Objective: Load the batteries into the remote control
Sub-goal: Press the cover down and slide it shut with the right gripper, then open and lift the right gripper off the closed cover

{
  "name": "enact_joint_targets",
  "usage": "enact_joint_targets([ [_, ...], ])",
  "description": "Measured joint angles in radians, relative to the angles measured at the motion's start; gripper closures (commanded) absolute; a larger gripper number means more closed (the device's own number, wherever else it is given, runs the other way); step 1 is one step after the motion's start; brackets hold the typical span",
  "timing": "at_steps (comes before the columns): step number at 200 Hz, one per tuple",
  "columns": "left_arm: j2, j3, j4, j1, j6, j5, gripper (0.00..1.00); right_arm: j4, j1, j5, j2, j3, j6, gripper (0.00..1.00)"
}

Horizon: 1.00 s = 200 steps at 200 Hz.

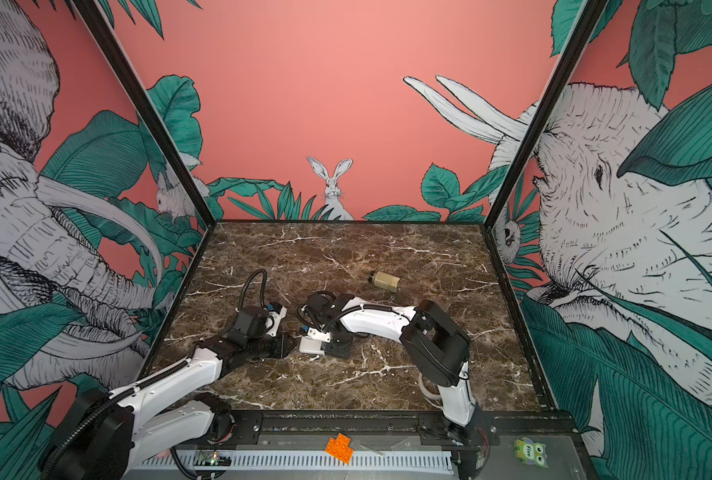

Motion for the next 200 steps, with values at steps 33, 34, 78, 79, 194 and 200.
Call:
enact_joint_targets([
  [33, 0.000, 0.000, 0.000, 0.000, 0.000, 0.000, 0.64, 0.002, 0.000, 0.006, -0.001, 0.000, 0.014, 0.29],
  [34, 0.000, 0.000, 0.000, 0.000, 0.000, 0.000, 0.64, 0.002, 0.000, 0.007, -0.001, 0.000, 0.014, 0.28],
  [78, 0.000, 0.000, 0.000, 0.000, 0.001, 0.002, 0.53, 0.009, 0.000, -0.008, -0.079, -0.018, 0.060, 0.26],
  [79, 0.000, 0.000, 0.000, 0.000, 0.001, 0.002, 0.53, 0.010, 0.000, -0.008, -0.082, -0.019, 0.060, 0.26],
  [194, 0.000, 0.000, 0.030, 0.000, 0.009, 0.030, 0.49, 0.280, -0.169, -0.270, -0.324, -0.383, 0.578, 0.31],
  [200, 0.000, 0.000, 0.031, 0.000, 0.010, 0.030, 0.50, 0.299, -0.170, -0.283, -0.324, -0.391, 0.598, 0.33],
])
